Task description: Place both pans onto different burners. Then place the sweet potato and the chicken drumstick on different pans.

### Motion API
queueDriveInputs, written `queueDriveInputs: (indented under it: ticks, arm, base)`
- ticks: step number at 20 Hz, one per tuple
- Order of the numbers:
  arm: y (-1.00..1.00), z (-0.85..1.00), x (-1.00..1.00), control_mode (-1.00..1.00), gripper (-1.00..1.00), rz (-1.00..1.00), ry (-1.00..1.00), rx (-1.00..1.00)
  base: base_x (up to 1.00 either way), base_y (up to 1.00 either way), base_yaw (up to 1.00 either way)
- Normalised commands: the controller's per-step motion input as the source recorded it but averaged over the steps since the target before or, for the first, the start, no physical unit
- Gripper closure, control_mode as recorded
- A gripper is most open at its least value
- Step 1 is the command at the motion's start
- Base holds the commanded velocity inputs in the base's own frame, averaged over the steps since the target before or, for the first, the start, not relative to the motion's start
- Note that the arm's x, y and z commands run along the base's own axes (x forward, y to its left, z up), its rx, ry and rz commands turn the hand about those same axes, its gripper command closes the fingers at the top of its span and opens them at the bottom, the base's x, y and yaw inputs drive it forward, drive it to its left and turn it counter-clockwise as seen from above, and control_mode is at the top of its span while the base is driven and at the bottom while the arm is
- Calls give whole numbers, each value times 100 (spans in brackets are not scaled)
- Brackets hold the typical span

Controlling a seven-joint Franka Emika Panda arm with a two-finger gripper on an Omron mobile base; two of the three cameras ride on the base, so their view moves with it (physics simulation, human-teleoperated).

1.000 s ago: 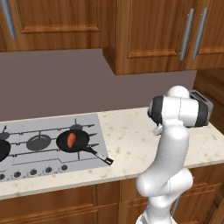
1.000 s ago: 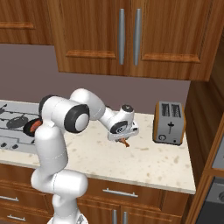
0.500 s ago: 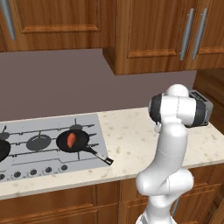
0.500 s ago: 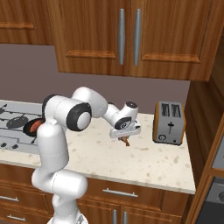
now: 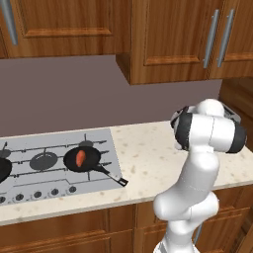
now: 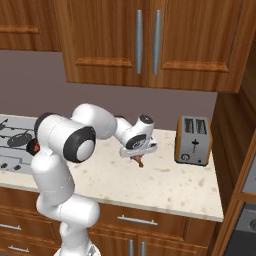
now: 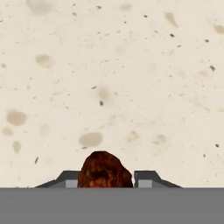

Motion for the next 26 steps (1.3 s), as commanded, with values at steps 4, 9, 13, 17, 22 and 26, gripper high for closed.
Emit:
queueDriveInputs:
  ticks: [4, 9, 13, 17, 22, 26]
  arm:
    - [41, 50, -36, -100, 100, 0, -4, 0]
    - [16, 72, -35, -100, 100, -3, 1, 0]
    - [19, 47, -51, -100, 100, -3, 0, 0]
    - [19, 42, -49, -100, 100, -4, 0, 0]
    - [25, 42, -45, -100, 100, -6, 0, 0]
    - [26, 50, -51, -100, 100, -7, 0, 0]
  base:
    - [0, 0, 0]
    - [0, 0, 0]
    - [0, 0, 0]
    - [0, 0, 0]
    - [0, 0, 0]
    - [0, 0, 0]
